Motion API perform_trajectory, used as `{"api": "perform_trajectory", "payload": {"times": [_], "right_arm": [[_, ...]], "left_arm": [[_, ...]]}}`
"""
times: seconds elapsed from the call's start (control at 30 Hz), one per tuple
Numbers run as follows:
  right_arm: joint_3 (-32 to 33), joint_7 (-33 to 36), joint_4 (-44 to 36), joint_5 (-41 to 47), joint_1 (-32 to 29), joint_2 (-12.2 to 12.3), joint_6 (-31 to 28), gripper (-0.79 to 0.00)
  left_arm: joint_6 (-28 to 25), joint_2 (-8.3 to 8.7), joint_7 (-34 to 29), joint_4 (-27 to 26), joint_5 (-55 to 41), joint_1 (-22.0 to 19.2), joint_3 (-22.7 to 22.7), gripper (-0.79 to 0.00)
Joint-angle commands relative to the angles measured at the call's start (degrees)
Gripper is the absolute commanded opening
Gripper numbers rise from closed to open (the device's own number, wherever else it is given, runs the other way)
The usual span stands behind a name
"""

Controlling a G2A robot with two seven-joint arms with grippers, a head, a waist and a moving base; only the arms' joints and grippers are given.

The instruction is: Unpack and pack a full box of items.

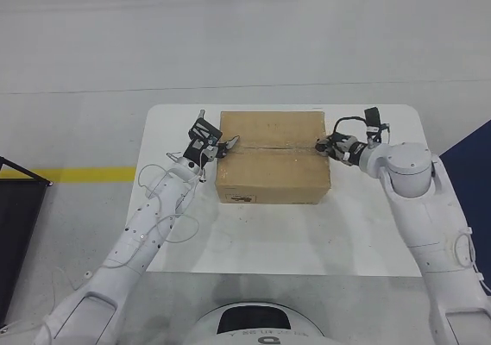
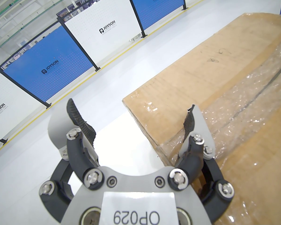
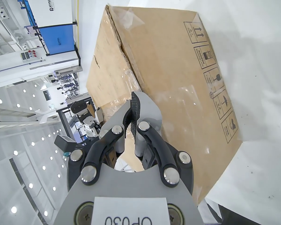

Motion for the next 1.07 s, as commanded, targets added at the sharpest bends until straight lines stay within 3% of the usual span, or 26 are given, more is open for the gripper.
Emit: {"api": "perform_trajectory", "payload": {"times": [0.0,0.57,0.67,0.77,1.03], "right_arm": [[1.0,-0.5,-0.7,0.4,-1.0,0.1,0.1,-0.785],[7.5,-5.1,3.0,8.7,-3.5,0.4,-1.2,-0.785],[8.7,-5.8,3.9,13.0,-3.8,0.1,-5.0,-0.785],[10.0,-6.4,6.3,17.9,-3.6,-0.2,-9.7,-0.785],[10.7,-7.1,15.4,28.1,-1.7,-1.3,-22.1,-0.785]], "left_arm": [[0.0,0.0,0.0,0.0,0.0,0.0,0.0,0.0],[0.0,0.0,0.0,0.0,0.0,0.0,0.0,0.0],[0.0,0.0,0.0,0.0,0.0,0.0,0.0,0.0],[1.9,0.23,2.7,-3.1,-1.7,1.3,-1.9,0.0],[3.9,2.0,8.9,-11.0,-6.5,8.0,-11.8,0.0]]}}
